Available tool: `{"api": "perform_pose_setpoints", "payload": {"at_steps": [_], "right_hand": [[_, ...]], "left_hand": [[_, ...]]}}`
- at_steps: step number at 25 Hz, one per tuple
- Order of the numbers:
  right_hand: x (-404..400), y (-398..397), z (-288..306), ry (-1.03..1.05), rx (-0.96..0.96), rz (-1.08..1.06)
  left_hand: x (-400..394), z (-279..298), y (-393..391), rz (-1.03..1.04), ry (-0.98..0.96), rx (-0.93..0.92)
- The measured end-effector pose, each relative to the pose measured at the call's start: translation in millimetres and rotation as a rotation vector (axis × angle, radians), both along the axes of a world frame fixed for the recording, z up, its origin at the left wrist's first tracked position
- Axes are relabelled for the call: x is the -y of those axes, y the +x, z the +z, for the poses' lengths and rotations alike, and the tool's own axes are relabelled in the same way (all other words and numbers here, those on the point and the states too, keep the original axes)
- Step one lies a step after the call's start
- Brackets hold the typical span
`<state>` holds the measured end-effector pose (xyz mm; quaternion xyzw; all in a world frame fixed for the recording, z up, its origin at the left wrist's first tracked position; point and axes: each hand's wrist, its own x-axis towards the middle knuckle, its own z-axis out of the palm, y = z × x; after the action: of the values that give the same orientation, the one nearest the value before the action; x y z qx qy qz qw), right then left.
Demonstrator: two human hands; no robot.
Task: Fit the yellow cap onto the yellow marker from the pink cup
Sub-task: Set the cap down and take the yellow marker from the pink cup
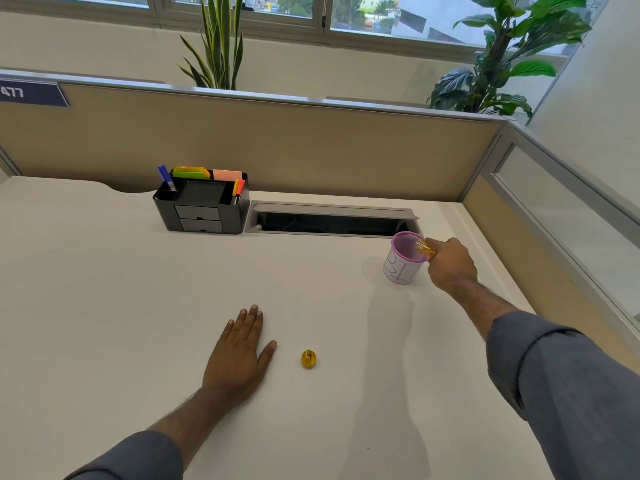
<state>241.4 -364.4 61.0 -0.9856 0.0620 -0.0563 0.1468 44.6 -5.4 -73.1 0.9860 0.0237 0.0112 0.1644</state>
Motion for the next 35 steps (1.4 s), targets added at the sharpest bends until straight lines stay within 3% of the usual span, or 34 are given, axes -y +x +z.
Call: {"api": "perform_pose_setpoints", "payload": {"at_steps": [24,28,31,35], "right_hand": [[-5.9,11.3,4.6,-0.079,-0.017,-0.018],[-9.7,6.2,9.0,-0.163,0.033,0.053],[-13.1,3.6,15.2,-0.299,0.191,0.094],[-18.7,-3.6,20.0,-0.438,0.111,0.134]], "left_hand": [[0.6,-2.6,0.2,0.01,0.017,0.008],[1.5,-1.9,-0.4,0.008,0.007,0.01],[0.9,-2.1,-0.7,0.009,0.001,0.009],[0.3,-2.5,0.0,0.009,0.0,-0.002]]}}
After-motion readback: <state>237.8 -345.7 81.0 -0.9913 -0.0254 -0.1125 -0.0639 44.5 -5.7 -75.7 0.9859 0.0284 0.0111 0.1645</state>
